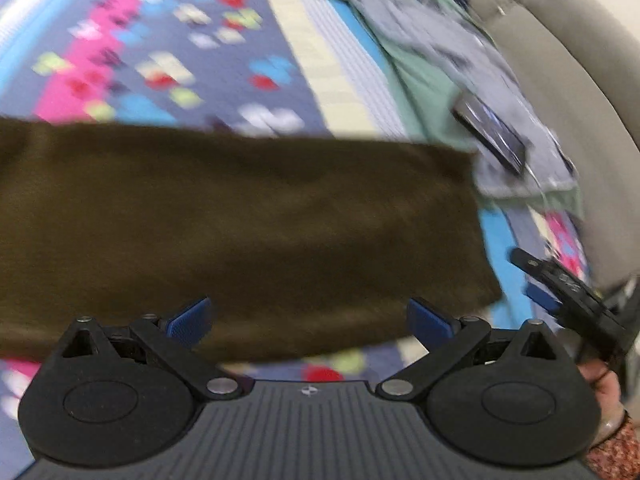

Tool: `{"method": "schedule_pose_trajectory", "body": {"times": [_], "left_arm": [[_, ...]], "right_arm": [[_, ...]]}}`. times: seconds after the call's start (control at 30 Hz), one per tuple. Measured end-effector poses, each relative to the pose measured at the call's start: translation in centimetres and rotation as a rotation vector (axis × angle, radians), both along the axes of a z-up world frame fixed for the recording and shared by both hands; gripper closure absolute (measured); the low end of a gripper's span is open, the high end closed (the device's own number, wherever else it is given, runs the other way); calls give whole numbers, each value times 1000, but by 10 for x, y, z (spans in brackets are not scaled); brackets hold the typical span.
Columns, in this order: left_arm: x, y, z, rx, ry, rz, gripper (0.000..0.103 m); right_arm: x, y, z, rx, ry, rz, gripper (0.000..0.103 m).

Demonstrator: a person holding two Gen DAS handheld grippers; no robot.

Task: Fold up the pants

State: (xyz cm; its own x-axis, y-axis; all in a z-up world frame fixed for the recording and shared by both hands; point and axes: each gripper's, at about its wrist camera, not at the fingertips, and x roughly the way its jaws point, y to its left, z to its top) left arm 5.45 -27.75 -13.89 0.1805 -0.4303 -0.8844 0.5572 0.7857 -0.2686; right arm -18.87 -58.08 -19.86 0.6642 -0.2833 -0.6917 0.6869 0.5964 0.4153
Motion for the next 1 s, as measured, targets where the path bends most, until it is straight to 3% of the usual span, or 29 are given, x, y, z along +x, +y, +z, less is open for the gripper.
{"method": "schedule_pose_trajectory", "body": {"times": [0.1,0.23,0.47,0.53,0.63,0.7,0.73,0.77,0.87,1.0], "left_arm": [[-15,-18,-17,1,17,-13,0],[-21,-29,-24,43,-108,-42,0],[2,-10,-46,108,-196,1,0],[9,-5,-55,130,-193,-4,0],[22,6,-76,157,-128,12,0],[27,13,-90,171,-82,25,0],[26,11,-92,178,-101,4,0],[25,6,-92,205,-131,-35,0],[26,-2,-87,220,-151,-98,0],[39,35,-56,91,-80,-55,0]], "right_arm": [[-18,4,-18,61,24,24,6],[-30,14,-45,170,-2,23,6],[-4,17,-58,165,-81,-4,5],[5,15,-62,179,-129,-3,3],[15,18,-69,172,-124,-76,2],[20,27,-61,101,-50,-107,27],[21,29,-54,51,-30,-75,67],[19,25,-51,70,-85,-28,88],[26,22,-28,83,-94,-25,89],[58,53,27,-114,-59,71,89]]}}
